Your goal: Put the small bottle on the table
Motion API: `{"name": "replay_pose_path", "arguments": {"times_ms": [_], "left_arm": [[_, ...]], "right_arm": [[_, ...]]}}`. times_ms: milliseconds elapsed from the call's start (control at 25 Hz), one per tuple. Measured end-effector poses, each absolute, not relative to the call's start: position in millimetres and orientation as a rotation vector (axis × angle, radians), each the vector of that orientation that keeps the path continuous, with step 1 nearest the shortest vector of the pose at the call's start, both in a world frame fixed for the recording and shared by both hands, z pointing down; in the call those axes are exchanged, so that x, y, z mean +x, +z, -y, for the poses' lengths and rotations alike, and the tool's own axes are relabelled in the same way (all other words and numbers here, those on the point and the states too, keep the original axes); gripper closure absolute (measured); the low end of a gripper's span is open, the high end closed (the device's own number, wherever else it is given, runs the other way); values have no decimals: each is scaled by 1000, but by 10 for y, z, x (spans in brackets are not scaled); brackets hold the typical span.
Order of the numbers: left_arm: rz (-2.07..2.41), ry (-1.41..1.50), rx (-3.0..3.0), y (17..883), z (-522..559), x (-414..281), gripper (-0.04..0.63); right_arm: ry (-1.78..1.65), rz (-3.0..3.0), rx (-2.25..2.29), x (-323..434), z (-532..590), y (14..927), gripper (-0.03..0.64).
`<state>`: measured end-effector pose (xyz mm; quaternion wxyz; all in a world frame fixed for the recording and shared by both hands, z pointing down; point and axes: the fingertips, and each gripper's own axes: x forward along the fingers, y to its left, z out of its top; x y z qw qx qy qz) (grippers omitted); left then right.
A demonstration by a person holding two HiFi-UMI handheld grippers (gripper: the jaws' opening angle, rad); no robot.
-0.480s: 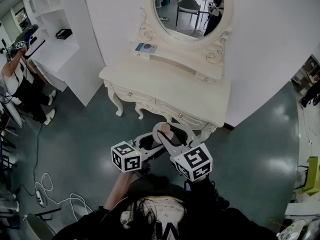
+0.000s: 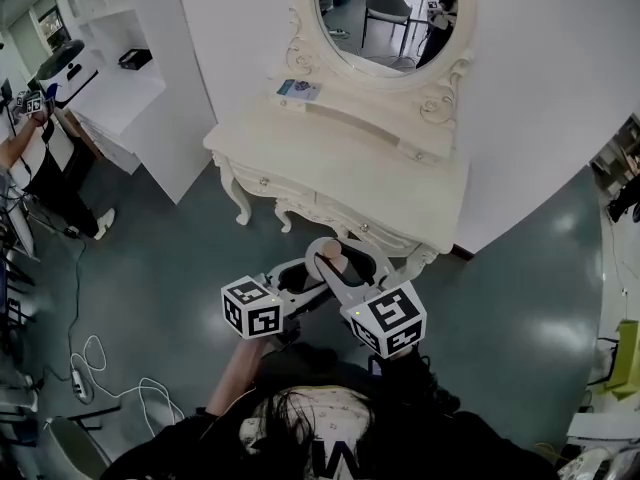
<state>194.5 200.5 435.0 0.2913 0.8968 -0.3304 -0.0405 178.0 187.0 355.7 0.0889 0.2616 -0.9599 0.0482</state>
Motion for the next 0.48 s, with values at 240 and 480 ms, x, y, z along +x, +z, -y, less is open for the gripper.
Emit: {"name": "replay_pose_path", "arguments": {"times_ms": [240, 480], "left_arm": [[914, -114, 2393, 4371, -1967, 2016, 330], [936, -146, 2365, 4441, -2026, 2166, 330]], "right_arm": [[140, 2876, 747, 1860, -1840, 3575, 468], [132, 2875, 709, 1985, -1902, 3647, 468]]}}
